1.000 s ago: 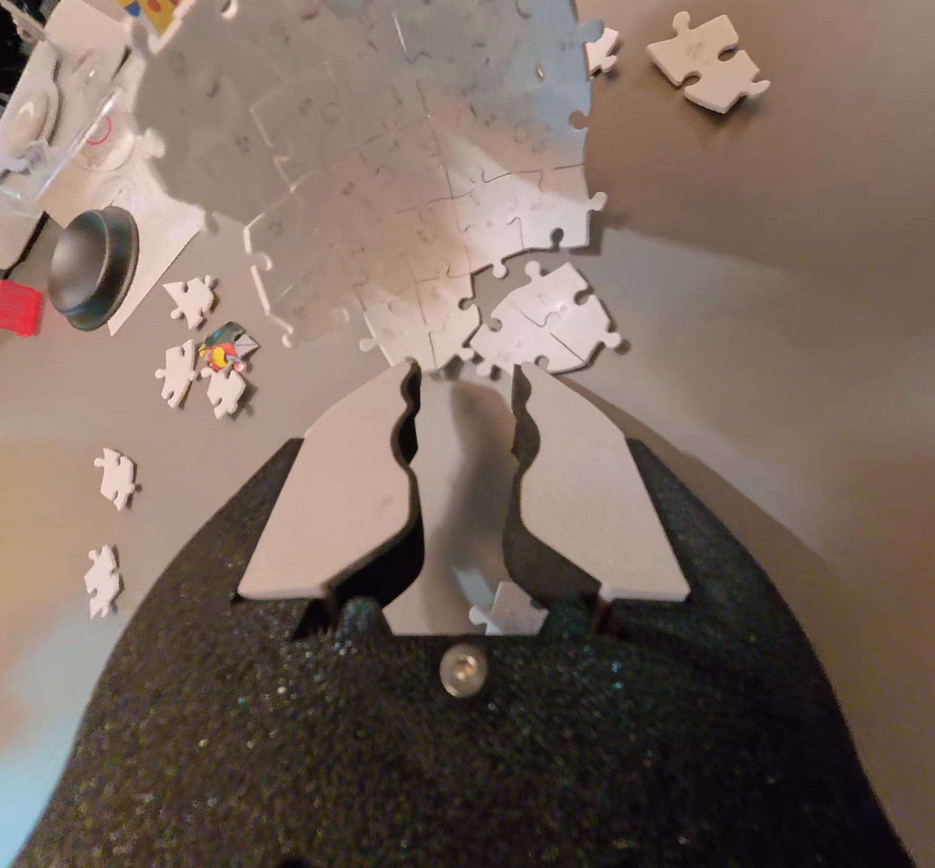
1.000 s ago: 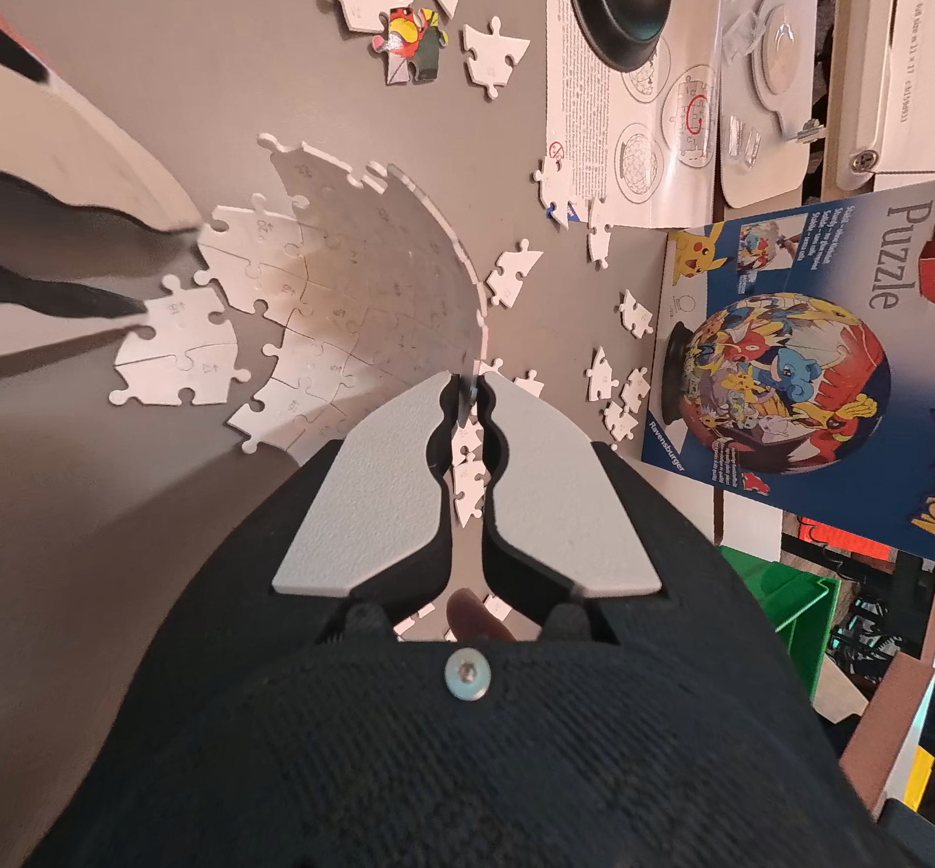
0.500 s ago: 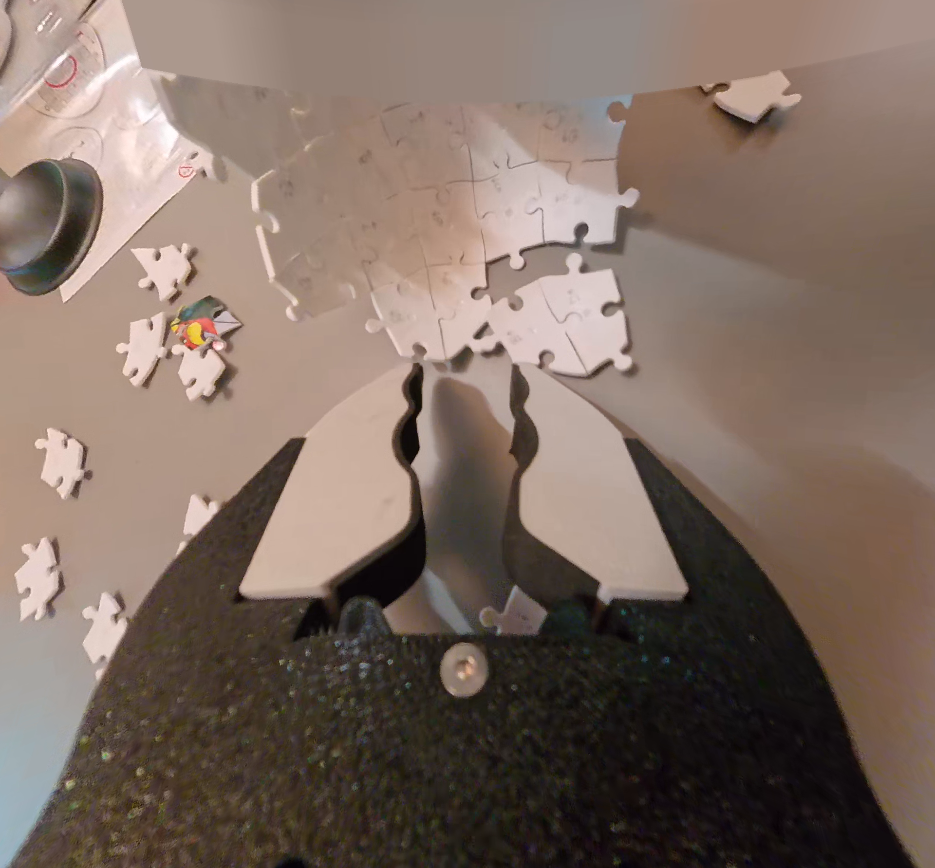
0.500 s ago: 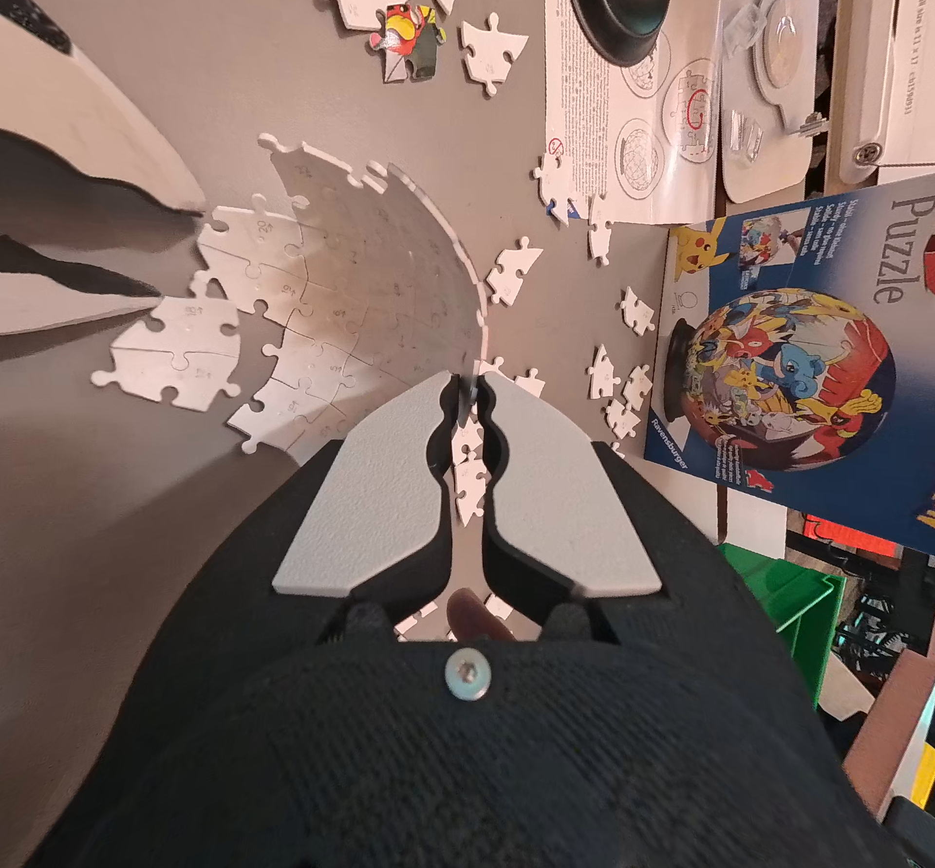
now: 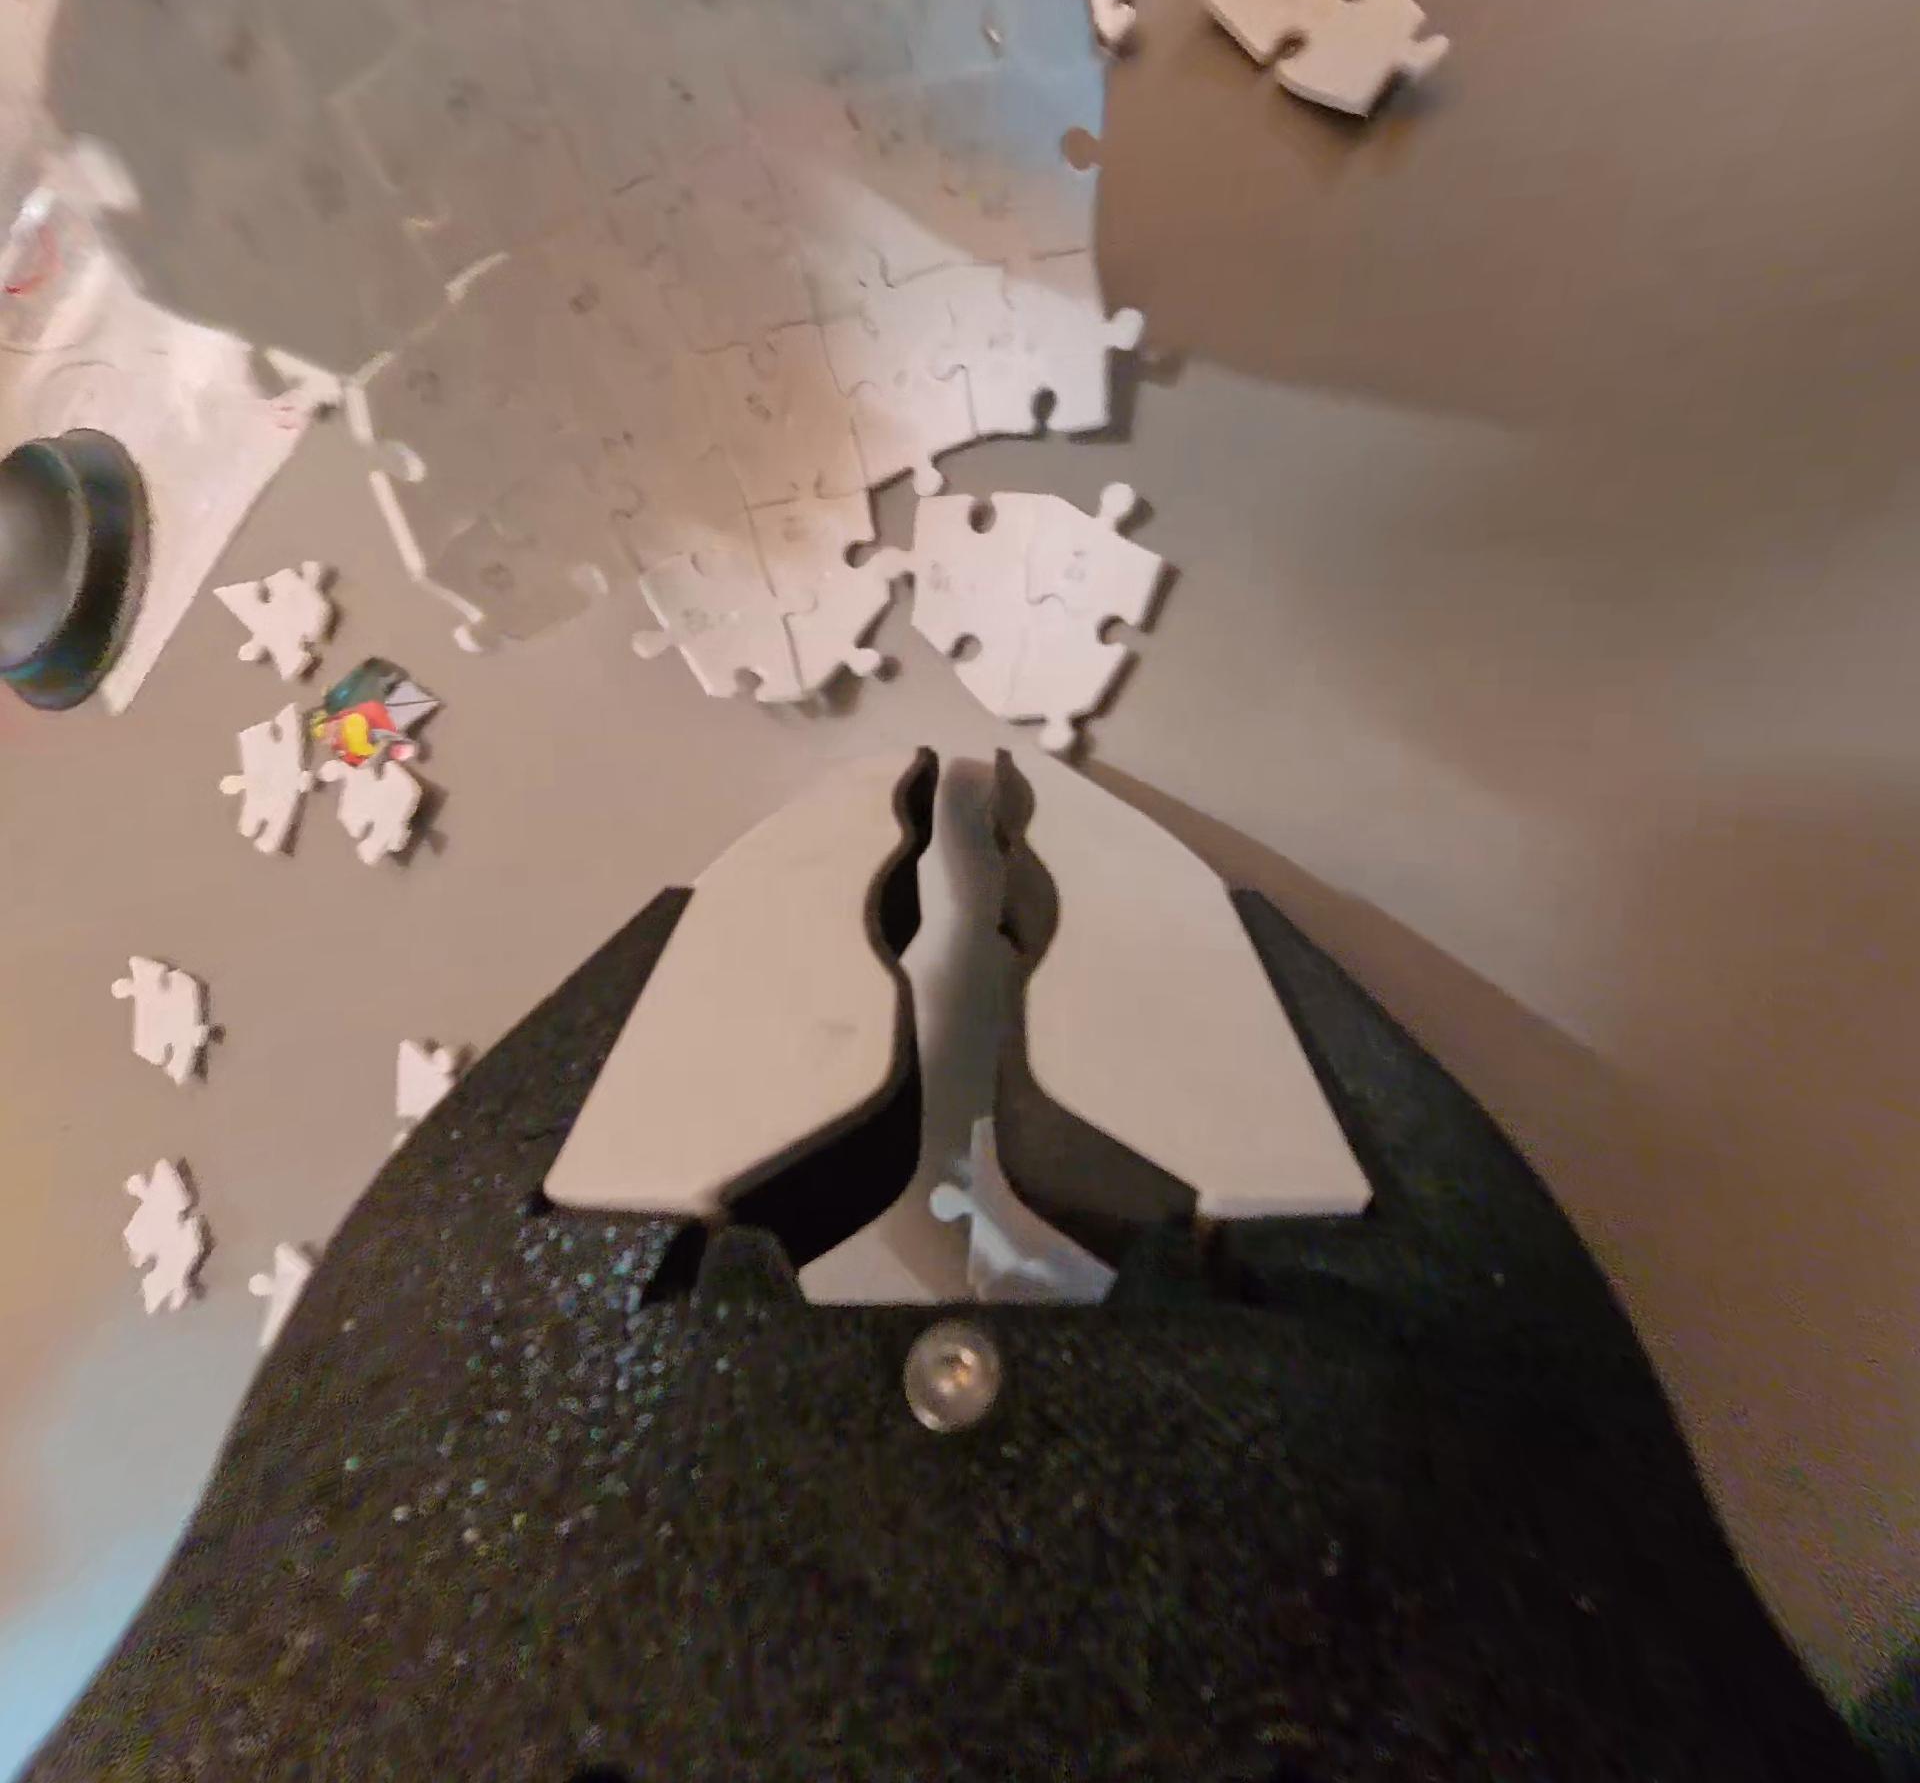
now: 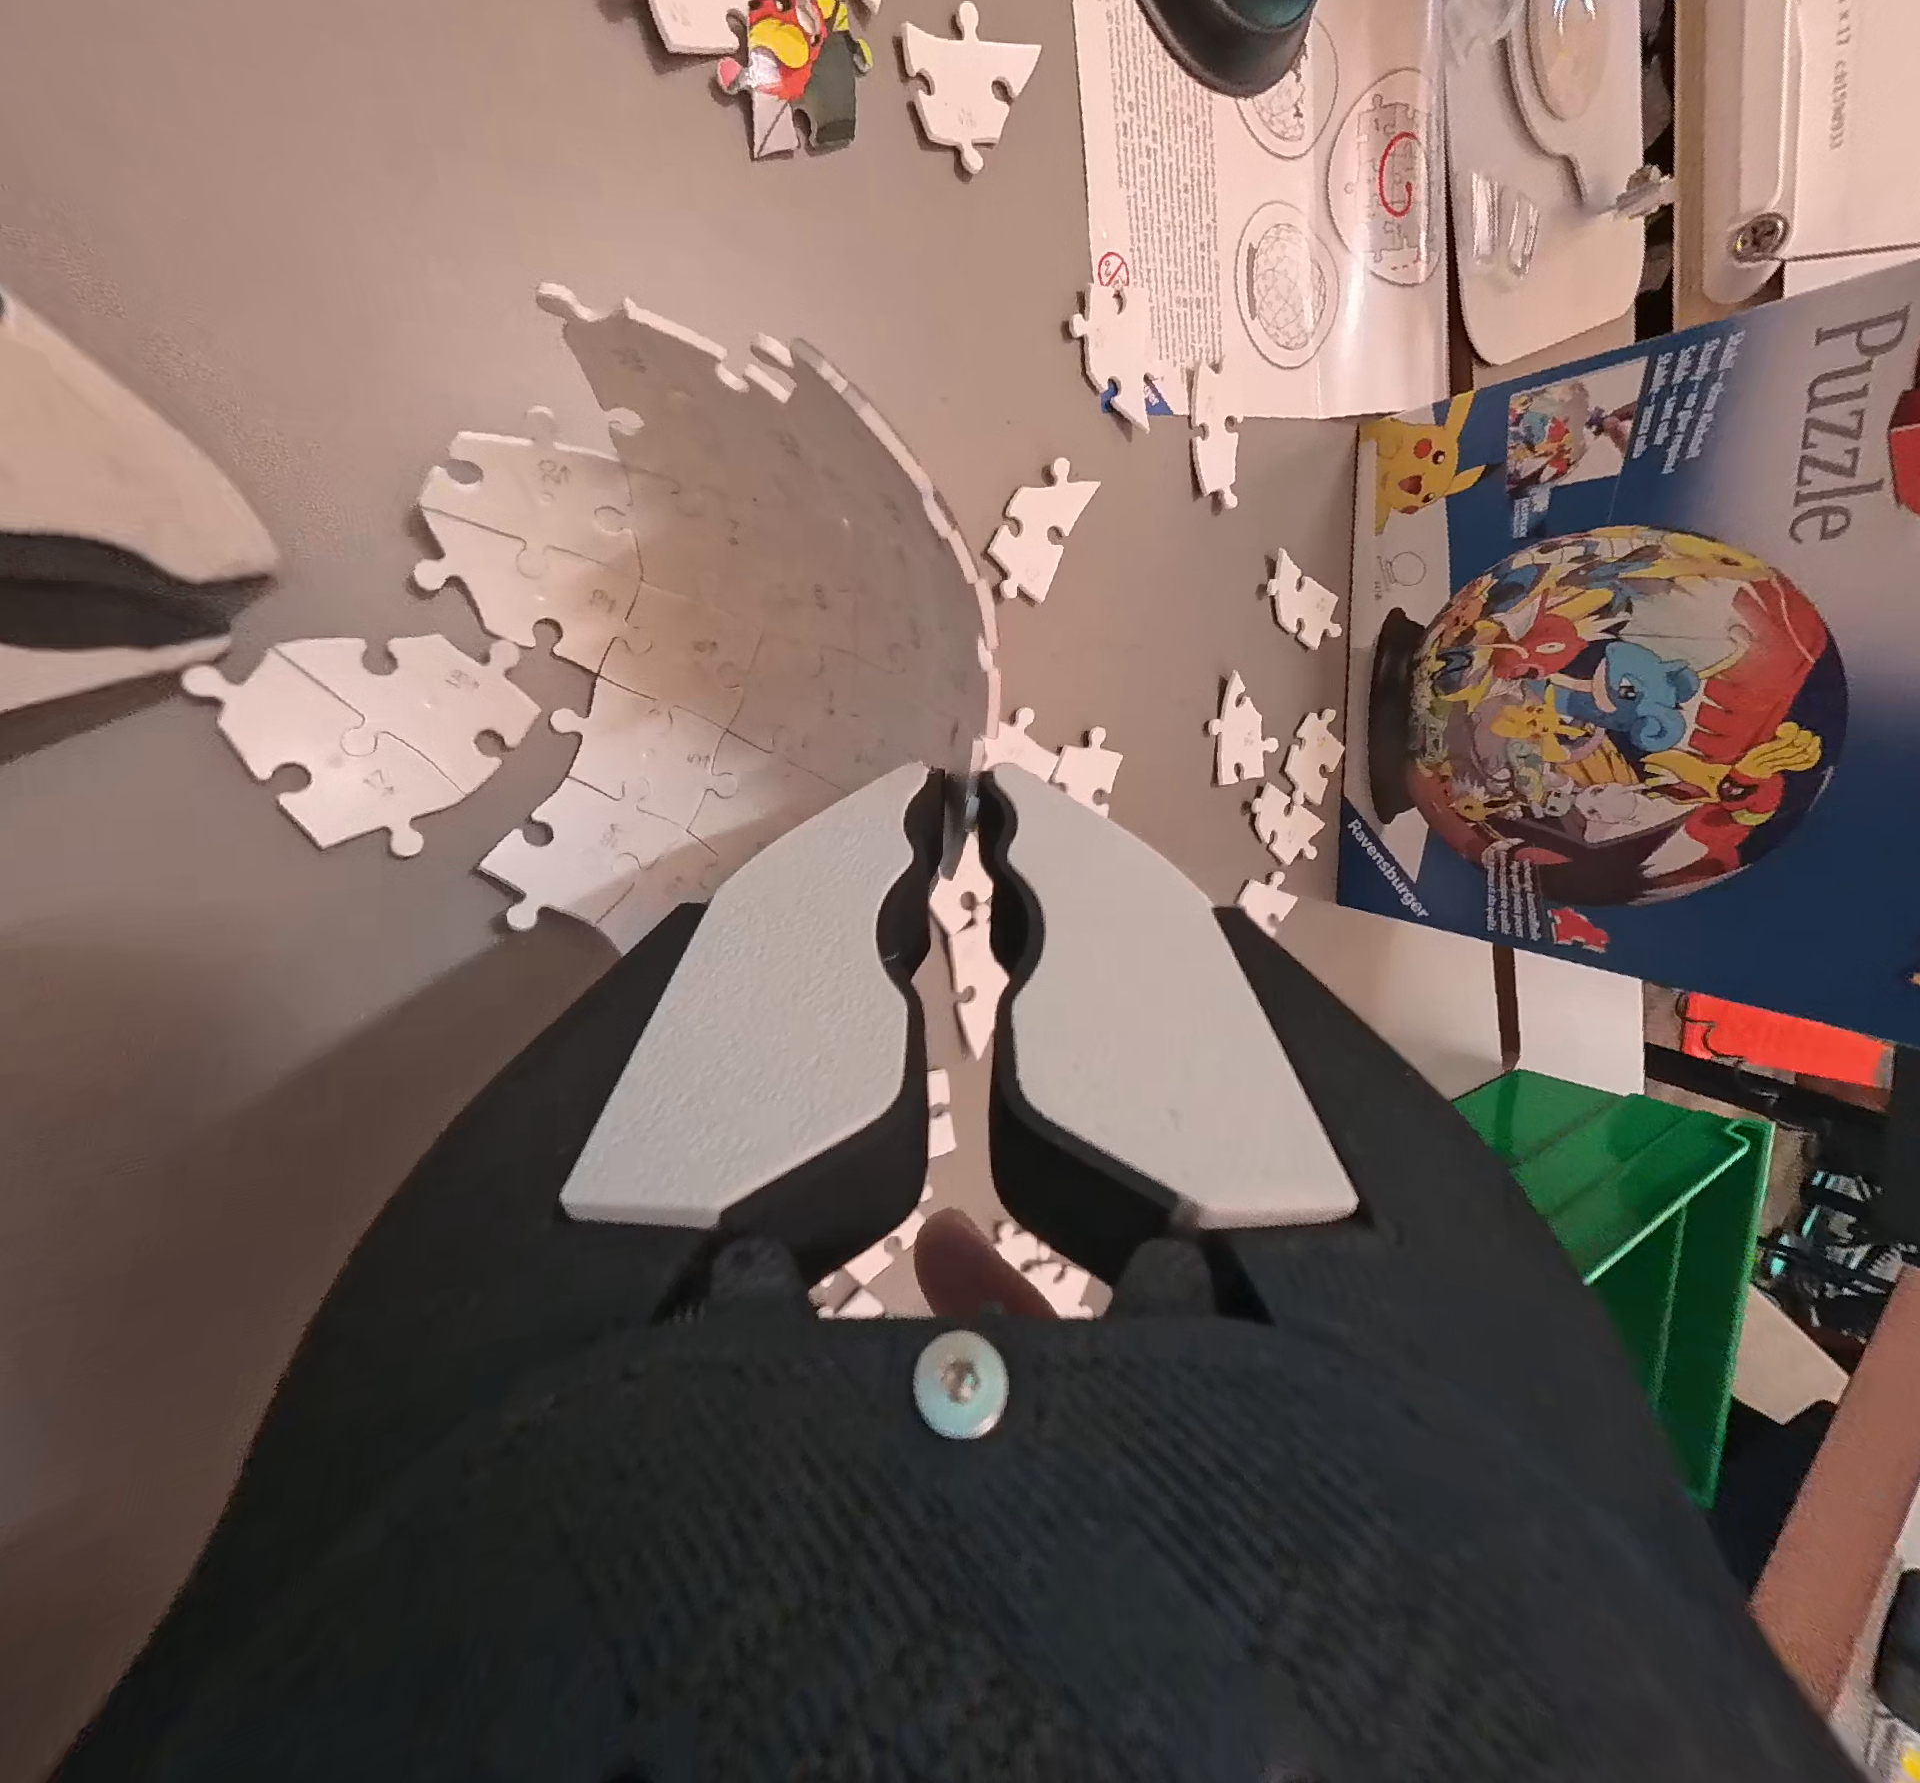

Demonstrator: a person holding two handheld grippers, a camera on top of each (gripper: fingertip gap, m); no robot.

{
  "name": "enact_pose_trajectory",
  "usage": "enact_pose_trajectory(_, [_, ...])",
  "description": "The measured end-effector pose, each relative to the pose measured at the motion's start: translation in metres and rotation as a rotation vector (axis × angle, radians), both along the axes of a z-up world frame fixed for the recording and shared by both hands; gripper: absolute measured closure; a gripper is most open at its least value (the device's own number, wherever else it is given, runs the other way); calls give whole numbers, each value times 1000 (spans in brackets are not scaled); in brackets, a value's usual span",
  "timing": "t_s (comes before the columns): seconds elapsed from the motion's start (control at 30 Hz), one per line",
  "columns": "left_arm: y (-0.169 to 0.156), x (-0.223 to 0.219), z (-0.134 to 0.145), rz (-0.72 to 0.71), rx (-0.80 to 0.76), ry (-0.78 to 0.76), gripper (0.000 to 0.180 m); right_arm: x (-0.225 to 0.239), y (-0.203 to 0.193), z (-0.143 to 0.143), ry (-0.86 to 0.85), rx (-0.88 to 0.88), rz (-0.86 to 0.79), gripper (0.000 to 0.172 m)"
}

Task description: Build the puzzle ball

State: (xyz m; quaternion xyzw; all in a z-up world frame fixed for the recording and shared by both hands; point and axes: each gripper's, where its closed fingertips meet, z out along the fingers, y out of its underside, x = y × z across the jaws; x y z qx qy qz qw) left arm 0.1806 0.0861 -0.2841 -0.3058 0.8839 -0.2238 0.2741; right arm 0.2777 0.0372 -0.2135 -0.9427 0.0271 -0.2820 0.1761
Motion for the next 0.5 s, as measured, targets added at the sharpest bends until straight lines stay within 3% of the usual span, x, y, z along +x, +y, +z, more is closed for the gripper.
enact_pose_trajectory(0.1, [-8,1,-3,17,-54,20,173,-1,0,0,4,5,-8,166])
enact_pose_trajectory(0.23, [-13,3,-1,74,-164,84,151,-2,-3,0,8,6,-18,166])
enact_pose_trajectory(0.4, [-25,-3,6,91,-367,189,145,-1,-7,-1,18,5,-30,166])
enact_pose_trajectory(0.5, [-27,-1,0,110,-350,207,142,-1,-5,-1,20,8,-27,166])
